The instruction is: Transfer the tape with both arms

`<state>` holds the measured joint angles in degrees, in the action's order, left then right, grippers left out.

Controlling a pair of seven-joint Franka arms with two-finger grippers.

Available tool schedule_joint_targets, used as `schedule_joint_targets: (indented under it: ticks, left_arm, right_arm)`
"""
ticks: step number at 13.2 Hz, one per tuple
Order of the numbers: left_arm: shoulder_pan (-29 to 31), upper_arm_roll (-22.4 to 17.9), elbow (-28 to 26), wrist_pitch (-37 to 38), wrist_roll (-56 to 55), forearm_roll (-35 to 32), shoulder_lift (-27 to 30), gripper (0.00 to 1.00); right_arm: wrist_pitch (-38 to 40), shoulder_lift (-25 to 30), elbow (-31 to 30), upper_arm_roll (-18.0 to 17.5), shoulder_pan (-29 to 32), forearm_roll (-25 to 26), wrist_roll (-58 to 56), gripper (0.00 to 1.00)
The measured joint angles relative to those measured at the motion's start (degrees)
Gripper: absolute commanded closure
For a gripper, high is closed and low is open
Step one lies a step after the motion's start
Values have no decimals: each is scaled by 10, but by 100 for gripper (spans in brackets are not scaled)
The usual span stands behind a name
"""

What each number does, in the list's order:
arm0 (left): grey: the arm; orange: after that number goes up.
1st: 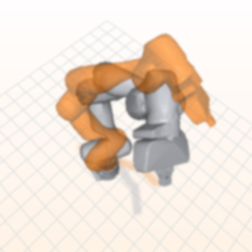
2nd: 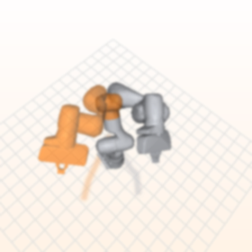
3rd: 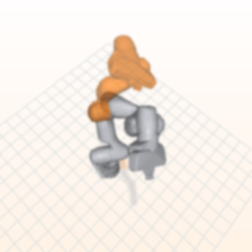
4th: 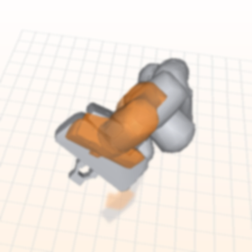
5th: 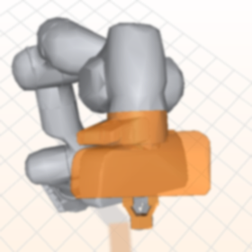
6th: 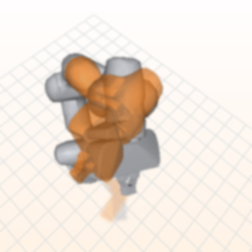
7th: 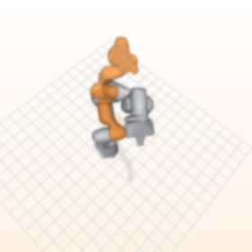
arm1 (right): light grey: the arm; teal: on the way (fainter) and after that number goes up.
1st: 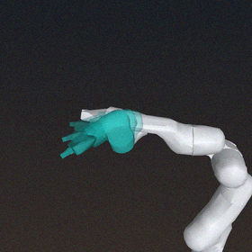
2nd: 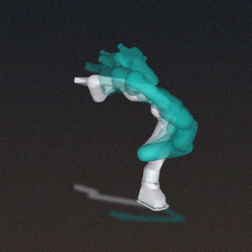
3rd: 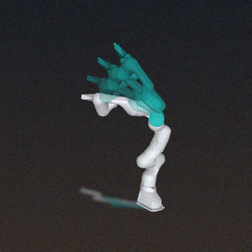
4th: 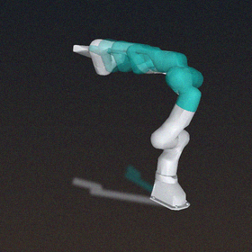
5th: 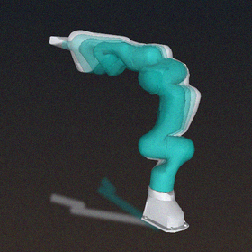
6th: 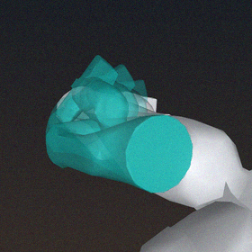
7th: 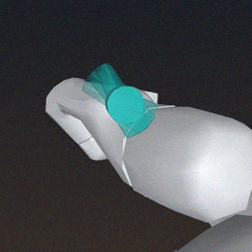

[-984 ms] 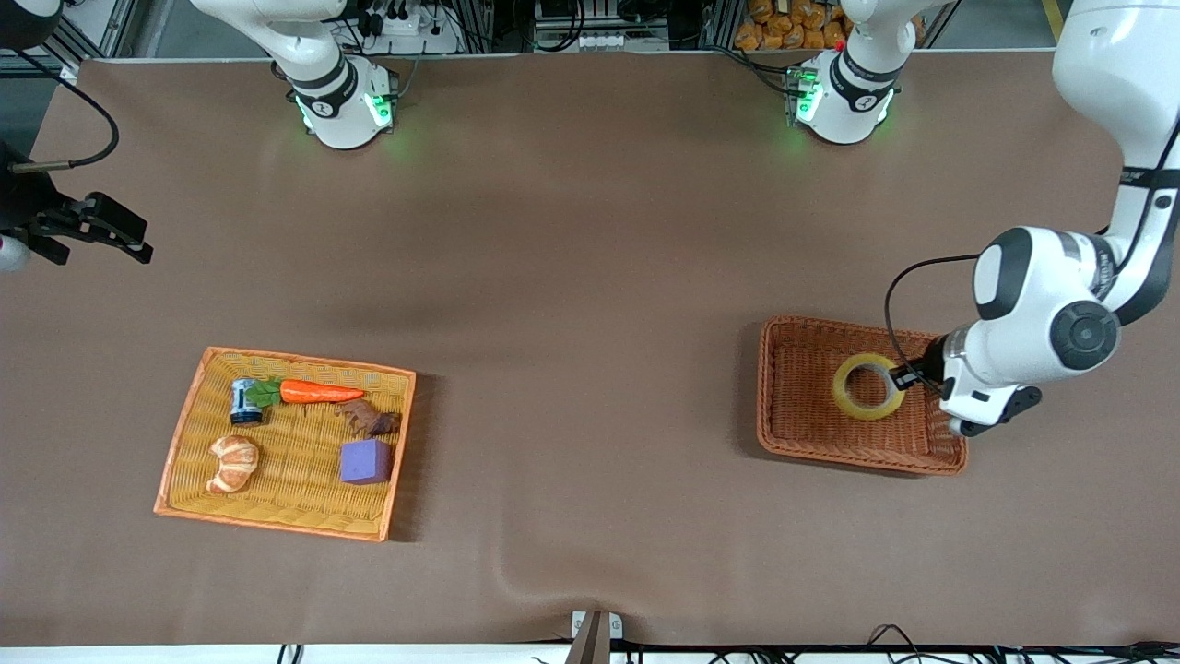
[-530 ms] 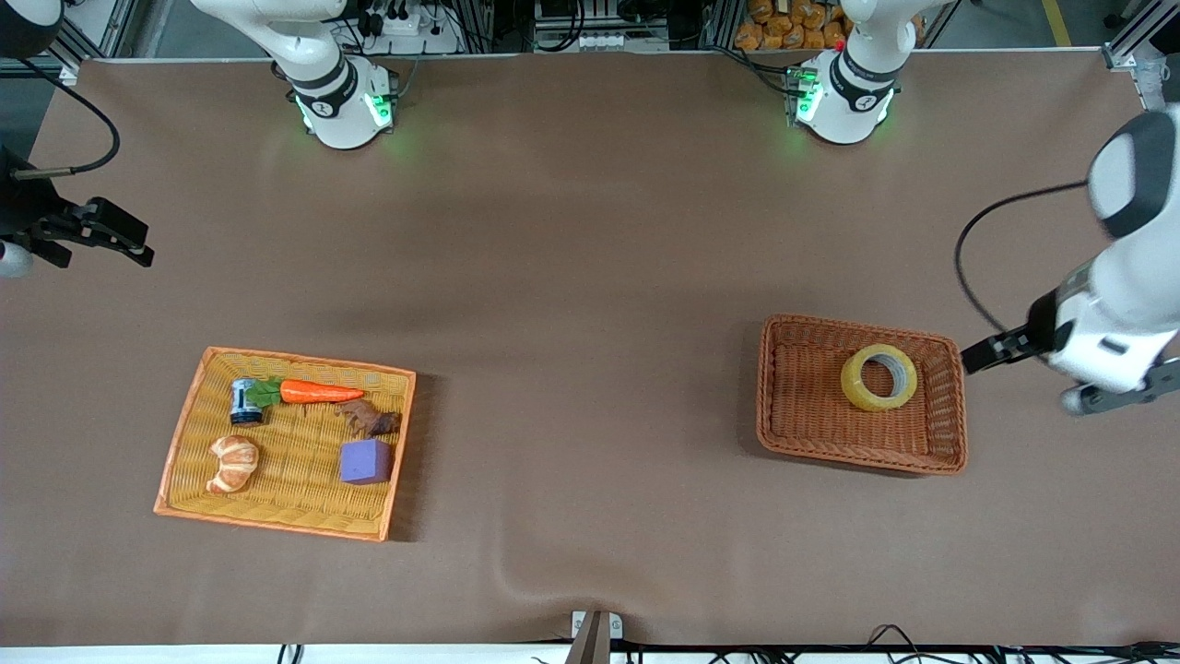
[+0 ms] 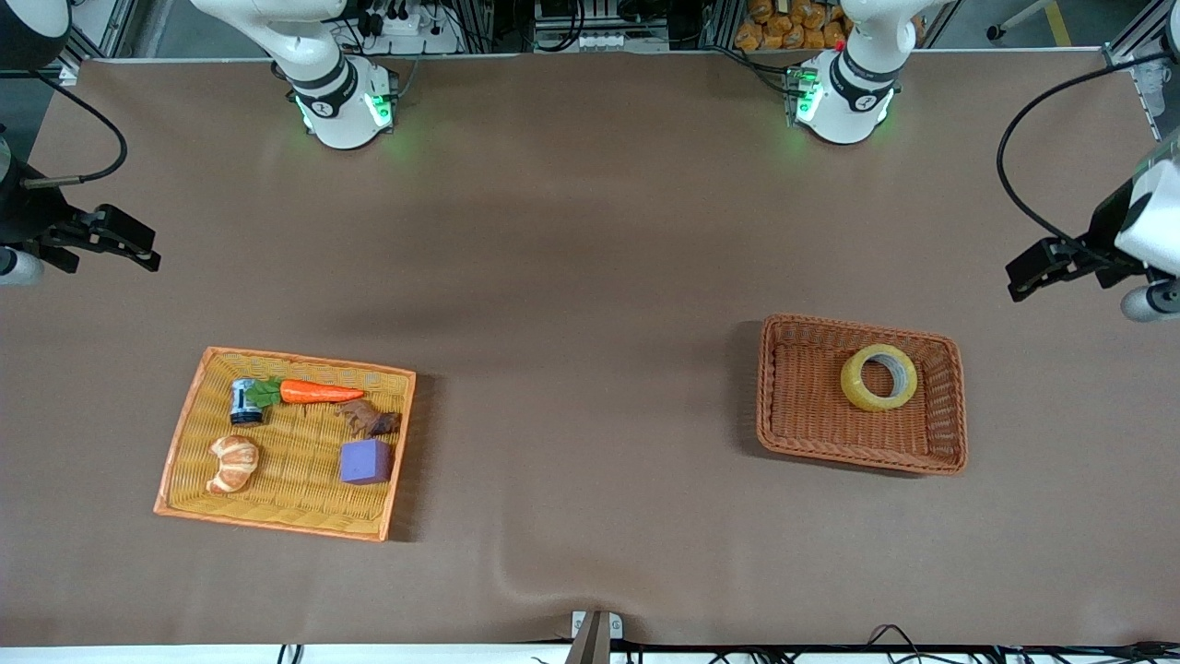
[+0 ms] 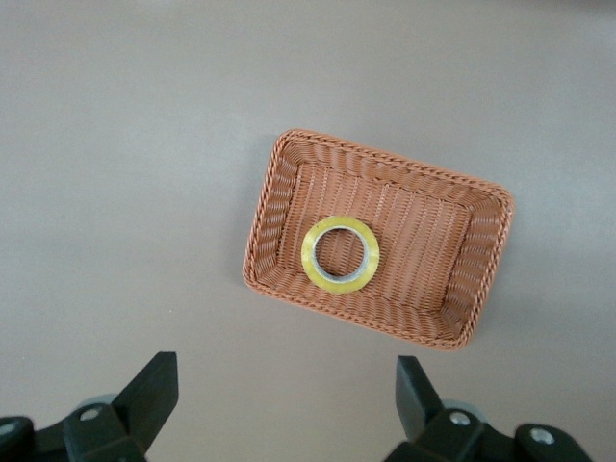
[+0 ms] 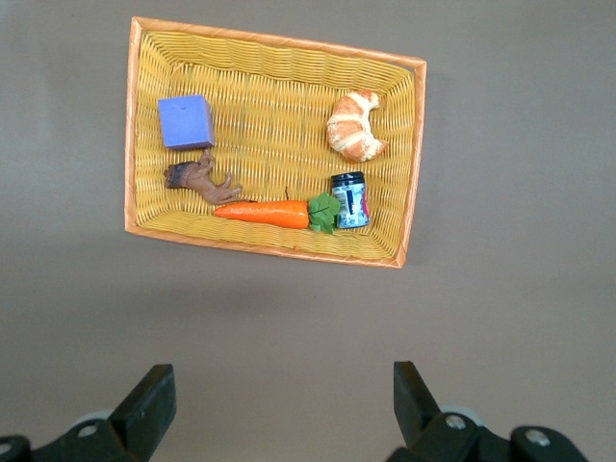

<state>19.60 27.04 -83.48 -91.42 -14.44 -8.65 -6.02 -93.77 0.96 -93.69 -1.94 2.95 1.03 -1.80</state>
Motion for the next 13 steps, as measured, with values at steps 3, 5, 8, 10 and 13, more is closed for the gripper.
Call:
schedule_joint_targets:
  ticks: [3,5,8,10,13]
  left_arm:
    - [-51,-50,1,2,15,3,13,0]
    - [-137,-142,1,24,21,30,27,0]
    - [-150,-159,-1,52,32,58,32,0]
    - [-150,-159,-6,55,58,62,32,0]
    - [-149,-165,-7,55,92,63,32,0]
  right_arm:
    - [12,0,2,0,0,0,0,0]
    - [31,0,8,0,0,0,0,0]
    - [35,0,13,0,0,0,0,0]
    - [35,0,14,1,0,0,0,0]
    - [35,0,15,1,0,0,0,0]
